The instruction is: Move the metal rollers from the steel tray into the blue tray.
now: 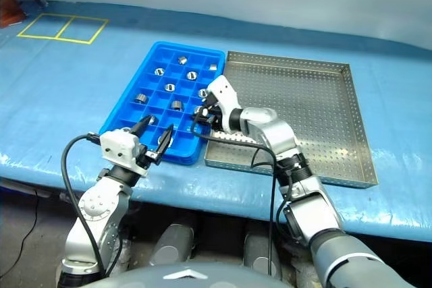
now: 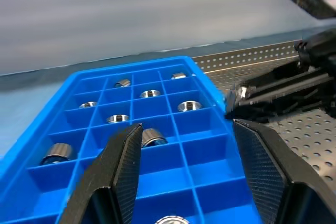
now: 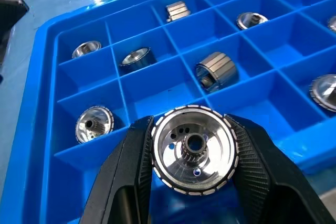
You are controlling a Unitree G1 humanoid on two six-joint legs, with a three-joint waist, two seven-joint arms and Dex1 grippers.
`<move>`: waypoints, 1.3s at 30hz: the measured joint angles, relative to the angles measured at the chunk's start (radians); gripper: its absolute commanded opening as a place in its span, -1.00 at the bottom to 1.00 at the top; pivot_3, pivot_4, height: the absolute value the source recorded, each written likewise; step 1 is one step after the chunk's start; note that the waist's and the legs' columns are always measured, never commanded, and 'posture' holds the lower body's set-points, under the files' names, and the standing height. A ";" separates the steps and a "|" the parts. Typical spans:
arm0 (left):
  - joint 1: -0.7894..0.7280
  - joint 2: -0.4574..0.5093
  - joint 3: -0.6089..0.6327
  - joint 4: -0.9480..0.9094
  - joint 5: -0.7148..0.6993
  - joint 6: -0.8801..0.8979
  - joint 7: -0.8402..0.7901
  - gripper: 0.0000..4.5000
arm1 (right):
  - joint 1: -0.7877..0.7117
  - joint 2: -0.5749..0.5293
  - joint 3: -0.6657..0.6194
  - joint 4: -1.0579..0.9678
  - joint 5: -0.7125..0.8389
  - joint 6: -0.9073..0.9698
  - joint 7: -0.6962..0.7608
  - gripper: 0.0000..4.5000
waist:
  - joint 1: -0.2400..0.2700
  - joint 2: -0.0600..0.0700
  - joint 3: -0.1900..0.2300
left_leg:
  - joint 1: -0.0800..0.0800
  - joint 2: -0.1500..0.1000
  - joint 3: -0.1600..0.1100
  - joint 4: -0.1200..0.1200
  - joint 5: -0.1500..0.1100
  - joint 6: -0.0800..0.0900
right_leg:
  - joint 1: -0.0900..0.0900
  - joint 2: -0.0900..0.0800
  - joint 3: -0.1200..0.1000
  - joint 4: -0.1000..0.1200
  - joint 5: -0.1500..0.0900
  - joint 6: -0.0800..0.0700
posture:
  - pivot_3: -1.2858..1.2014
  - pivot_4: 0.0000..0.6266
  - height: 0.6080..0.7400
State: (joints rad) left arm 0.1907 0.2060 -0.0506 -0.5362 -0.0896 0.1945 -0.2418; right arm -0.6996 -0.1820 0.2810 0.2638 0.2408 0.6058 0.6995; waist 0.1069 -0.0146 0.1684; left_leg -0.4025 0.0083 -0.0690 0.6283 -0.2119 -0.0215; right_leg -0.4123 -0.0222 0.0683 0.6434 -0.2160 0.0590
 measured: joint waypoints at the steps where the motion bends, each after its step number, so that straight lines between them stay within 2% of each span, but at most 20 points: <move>1: 0.000 0.000 0.001 -0.004 0.000 0.001 0.001 0.34 | -0.020 0.002 0.008 0.025 -0.015 -0.015 0.000 -0.24 | 0.003 0.000 0.000 | 0.000 0.000 0.000 0.000 0.000 0.000 | 0.000 0.000 0.000 0.000 0.000 0.000 | 0.33 -0.52 1.00; 5: 0.000 0.000 -0.001 -0.014 0.001 0.004 0.000 0.34 | -0.055 0.011 0.013 0.092 -0.047 -0.041 0.001 -0.24 | 0.013 0.000 0.000 | 0.000 0.000 0.000 0.000 0.000 0.000 | 0.000 0.000 0.000 0.000 0.000 0.000 | 0.32 -0.52 1.00; 18: -0.042 0.020 -0.014 -0.013 0.001 0.016 -0.021 0.34 | -0.065 0.016 0.039 0.108 -0.120 -0.073 0.036 -0.24 | 0.018 0.000 0.000 | 0.000 0.000 0.000 -0.001 0.000 0.000 | 0.000 0.000 0.000 0.000 0.000 -0.001 | 0.29 -0.52 1.00; 19: -0.047 0.022 -0.014 -0.013 0.001 0.016 -0.022 0.34 | -0.064 0.016 0.043 0.108 -0.126 -0.075 0.039 0.09 | 0.018 0.000 0.000 | 0.000 0.000 0.000 -0.001 0.000 0.000 | 0.000 0.000 0.000 0.000 0.000 -0.001 | 0.29 -0.52 1.00; 23: -0.075 0.026 -0.015 0.001 0.006 0.017 -0.022 0.34 | -0.057 0.027 0.044 0.108 -0.136 -0.084 0.036 0.63 | 0.019 0.000 0.000 | 0.000 0.000 0.000 0.000 0.000 -0.001 | 0.000 0.000 -0.001 0.000 0.000 0.000 | 0.28 -0.52 1.00; 28: -0.111 0.026 -0.020 0.032 0.036 0.021 -0.004 0.34 | 0.002 0.014 0.021 0.045 -0.137 -0.107 0.015 0.63 | 0.022 0.000 -0.001 | 0.000 -0.001 0.000 0.000 0.000 -0.001 | 0.001 -0.002 -0.001 -0.001 0.000 0.000 | 0.24 -0.52 1.00; 31: -0.145 0.027 -0.037 0.066 0.045 0.018 -0.010 0.34 | 0.099 -0.009 -0.023 -0.041 -0.124 -0.156 -0.001 0.63 | 0.023 0.000 -0.001 | -0.001 -0.002 -0.001 0.000 0.000 -0.001 | 0.001 -0.002 -0.001 -0.002 0.000 0.000 | 0.20 -0.52 1.00; 39: -0.231 -0.012 -0.101 0.190 0.030 -0.029 -0.067 0.34 | 0.326 -0.061 -0.147 -0.288 -0.094 -0.247 -0.078 0.63 | -0.053 0.000 -0.001 | -0.003 -0.001 0.000 0.000 0.000 -0.001 | -0.002 -0.002 -0.001 -0.001 0.000 0.001 | 0.06 -0.52 1.00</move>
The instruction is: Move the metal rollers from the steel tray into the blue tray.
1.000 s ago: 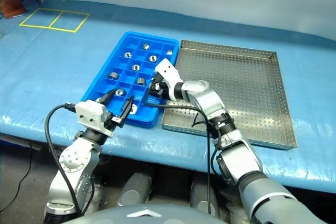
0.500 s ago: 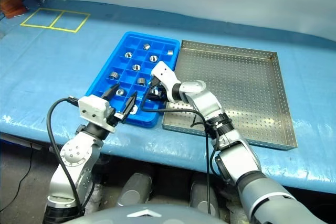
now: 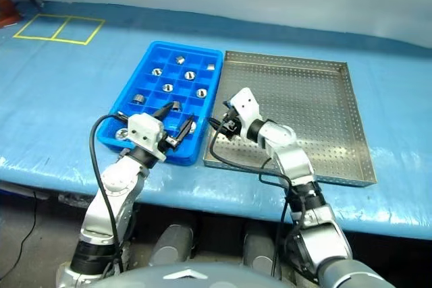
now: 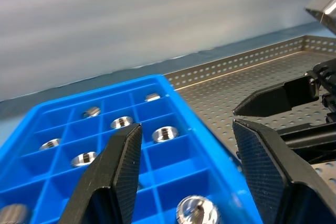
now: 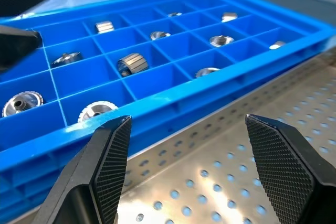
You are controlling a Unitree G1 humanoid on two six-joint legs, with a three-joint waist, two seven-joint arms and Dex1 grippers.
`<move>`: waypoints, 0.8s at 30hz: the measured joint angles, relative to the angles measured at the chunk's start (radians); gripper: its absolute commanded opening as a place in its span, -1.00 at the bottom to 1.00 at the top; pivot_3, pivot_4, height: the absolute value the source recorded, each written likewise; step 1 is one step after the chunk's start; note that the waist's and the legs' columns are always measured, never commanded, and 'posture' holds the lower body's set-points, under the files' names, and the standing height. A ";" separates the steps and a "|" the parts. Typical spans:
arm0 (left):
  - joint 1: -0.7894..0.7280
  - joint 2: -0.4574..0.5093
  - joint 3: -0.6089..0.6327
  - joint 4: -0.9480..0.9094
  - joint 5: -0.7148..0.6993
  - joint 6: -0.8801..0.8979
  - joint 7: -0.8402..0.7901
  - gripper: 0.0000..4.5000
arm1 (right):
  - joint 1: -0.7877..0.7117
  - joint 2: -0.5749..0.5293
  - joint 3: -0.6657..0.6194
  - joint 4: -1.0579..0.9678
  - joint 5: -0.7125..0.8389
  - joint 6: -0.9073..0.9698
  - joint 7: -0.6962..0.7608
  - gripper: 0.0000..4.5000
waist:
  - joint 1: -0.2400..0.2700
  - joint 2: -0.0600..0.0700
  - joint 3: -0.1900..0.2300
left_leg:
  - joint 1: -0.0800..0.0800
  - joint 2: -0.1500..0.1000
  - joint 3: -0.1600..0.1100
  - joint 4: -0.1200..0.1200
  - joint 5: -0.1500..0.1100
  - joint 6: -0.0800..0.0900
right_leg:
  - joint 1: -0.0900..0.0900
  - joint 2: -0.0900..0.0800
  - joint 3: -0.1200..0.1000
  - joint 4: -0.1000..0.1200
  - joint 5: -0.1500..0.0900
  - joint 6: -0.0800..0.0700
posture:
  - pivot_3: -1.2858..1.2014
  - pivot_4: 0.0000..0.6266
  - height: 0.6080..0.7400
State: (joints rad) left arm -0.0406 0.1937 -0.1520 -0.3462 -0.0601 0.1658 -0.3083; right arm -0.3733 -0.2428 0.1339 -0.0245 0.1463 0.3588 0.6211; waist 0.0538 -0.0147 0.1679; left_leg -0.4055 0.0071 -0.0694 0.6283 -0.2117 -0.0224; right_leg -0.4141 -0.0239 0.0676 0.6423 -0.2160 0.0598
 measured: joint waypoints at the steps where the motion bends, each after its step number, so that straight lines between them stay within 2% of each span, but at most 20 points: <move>1: -0.012 -0.005 -0.003 0.019 -0.003 -0.008 -0.007 0.34 | 0.034 -0.007 -0.016 -0.042 0.004 -0.007 -0.008 0.63 | -0.013 0.000 0.000 | 0.000 0.000 0.000 0.000 0.000 0.000 | 0.000 0.000 0.000 0.000 0.000 0.000 | 0.05 -0.52 1.00; 2: -0.021 -0.007 -0.004 0.039 -0.002 -0.017 -0.012 0.34 | 0.066 -0.016 -0.025 -0.079 0.010 -0.010 -0.014 0.63 | -0.026 0.000 0.000 | 0.000 0.000 0.000 0.000 0.000 0.000 | 0.000 0.000 0.000 0.000 0.000 0.000 | 0.04 -0.52 1.00; 4: -0.050 -0.012 -0.015 0.072 0.003 -0.021 -0.016 0.41 | 0.152 -0.072 -0.035 -0.154 0.013 0.002 -0.013 0.79 | -0.040 0.000 0.000 | 0.000 0.000 -0.001 0.001 0.000 0.000 | 0.001 0.000 0.000 0.000 0.000 0.000 | 0.03 -0.52 1.00; 6: -0.067 -0.019 -0.014 0.088 -0.001 -0.022 -0.021 0.60 | 0.228 -0.087 -0.063 -0.198 0.033 0.026 -0.017 1.00 | -0.053 0.000 0.000 | 0.000 0.000 0.000 0.001 0.000 0.000 | 0.001 0.000 0.000 0.000 0.000 0.001 | 0.02 -0.52 1.00; 9: -0.083 -0.022 -0.016 0.099 -0.024 -0.023 -0.047 1.00 | 0.321 -0.079 -0.103 -0.254 0.082 0.046 -0.034 1.00 | -0.077 0.000 0.000 | 0.001 0.000 0.001 0.001 0.000 0.000 | 0.001 0.000 0.001 0.001 0.000 0.001 | 0.01 -0.52 1.00; 15: -0.031 -0.007 -0.043 0.091 -0.079 -0.024 -0.134 1.00 | 0.385 -0.023 -0.146 -0.352 0.129 0.044 -0.112 1.00 | -0.106 0.000 0.000 | 0.004 0.002 0.002 0.002 0.000 0.000 | 0.002 0.001 0.003 0.002 0.000 0.001 | 0.01 -0.52 1.00; 24: -0.024 -0.010 -0.041 0.091 -0.073 -0.044 -0.126 1.00 | 0.383 -0.003 -0.141 -0.355 0.099 -0.045 -0.187 1.00 | -0.108 0.000 0.000 | 0.003 0.001 0.003 0.003 0.000 0.000 | 0.003 0.001 0.003 0.001 0.000 0.001 | -0.02 -0.52 1.00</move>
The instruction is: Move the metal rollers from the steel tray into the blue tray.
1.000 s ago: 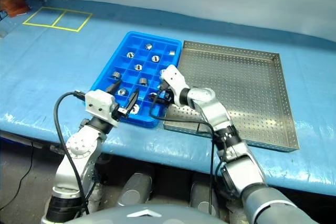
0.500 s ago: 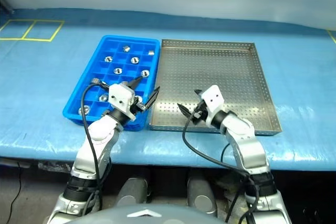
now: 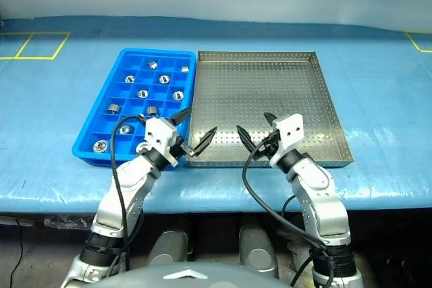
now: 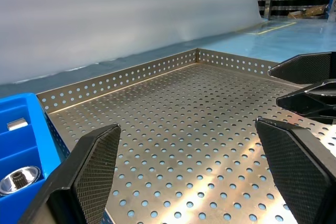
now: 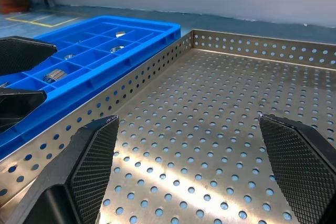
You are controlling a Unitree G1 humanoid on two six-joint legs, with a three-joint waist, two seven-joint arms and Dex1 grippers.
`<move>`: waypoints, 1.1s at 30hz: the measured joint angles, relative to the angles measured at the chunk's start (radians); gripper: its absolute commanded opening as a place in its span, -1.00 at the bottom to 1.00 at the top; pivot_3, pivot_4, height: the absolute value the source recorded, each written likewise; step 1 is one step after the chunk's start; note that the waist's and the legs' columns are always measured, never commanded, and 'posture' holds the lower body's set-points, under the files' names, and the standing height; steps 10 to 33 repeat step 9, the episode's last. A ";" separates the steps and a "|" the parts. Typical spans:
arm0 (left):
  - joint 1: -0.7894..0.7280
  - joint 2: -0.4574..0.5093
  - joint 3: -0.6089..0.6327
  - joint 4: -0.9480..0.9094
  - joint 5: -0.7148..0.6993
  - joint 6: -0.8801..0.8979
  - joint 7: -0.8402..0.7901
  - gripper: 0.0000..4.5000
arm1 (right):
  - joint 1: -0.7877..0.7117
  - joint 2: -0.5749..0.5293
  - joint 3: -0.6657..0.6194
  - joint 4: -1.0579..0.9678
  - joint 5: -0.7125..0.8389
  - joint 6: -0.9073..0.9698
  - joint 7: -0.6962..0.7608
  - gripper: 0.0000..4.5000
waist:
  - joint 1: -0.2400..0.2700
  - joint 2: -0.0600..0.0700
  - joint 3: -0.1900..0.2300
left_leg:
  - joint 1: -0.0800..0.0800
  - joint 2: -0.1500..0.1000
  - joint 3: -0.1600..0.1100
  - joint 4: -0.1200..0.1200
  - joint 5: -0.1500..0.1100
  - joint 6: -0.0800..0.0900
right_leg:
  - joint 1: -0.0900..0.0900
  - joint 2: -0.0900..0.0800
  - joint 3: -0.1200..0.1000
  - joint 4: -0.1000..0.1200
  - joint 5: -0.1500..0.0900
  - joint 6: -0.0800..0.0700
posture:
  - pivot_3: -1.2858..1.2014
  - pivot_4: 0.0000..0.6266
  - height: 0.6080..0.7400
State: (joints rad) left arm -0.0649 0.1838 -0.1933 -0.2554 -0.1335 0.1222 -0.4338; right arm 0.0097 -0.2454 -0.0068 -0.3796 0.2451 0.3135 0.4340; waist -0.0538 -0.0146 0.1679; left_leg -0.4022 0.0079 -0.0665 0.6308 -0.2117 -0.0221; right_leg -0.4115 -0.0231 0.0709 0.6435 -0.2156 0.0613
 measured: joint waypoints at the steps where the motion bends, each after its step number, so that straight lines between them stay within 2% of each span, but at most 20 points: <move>1: 0.000 0.000 -0.002 0.000 -0.001 0.000 -0.004 1.00 | 0.003 -0.006 0.004 0.001 -0.025 -0.027 -0.007 1.00 | -0.001 0.000 0.000 | 0.000 0.000 0.000 0.000 0.000 0.000 | 0.000 0.000 0.000 0.000 0.000 0.000 | -0.03 -0.52 1.00; 9: 0.015 0.020 -0.012 0.000 -0.039 -0.004 -0.077 1.00 | 0.072 0.004 0.017 0.000 -0.001 -0.067 0.004 1.00 | -0.017 0.000 0.000 | 0.000 0.000 0.001 0.000 0.000 0.000 | 0.000 0.000 0.001 0.000 0.000 0.000 | -0.06 -0.52 1.00; 33: 0.015 0.020 -0.012 0.000 -0.039 -0.004 -0.077 1.00 | 0.072 0.004 0.017 0.000 -0.001 -0.067 0.004 1.00 | -0.017 0.000 0.000 | 0.000 0.000 0.001 0.000 0.000 0.000 | 0.000 0.000 0.001 0.000 0.000 0.000 | -0.06 -0.52 1.00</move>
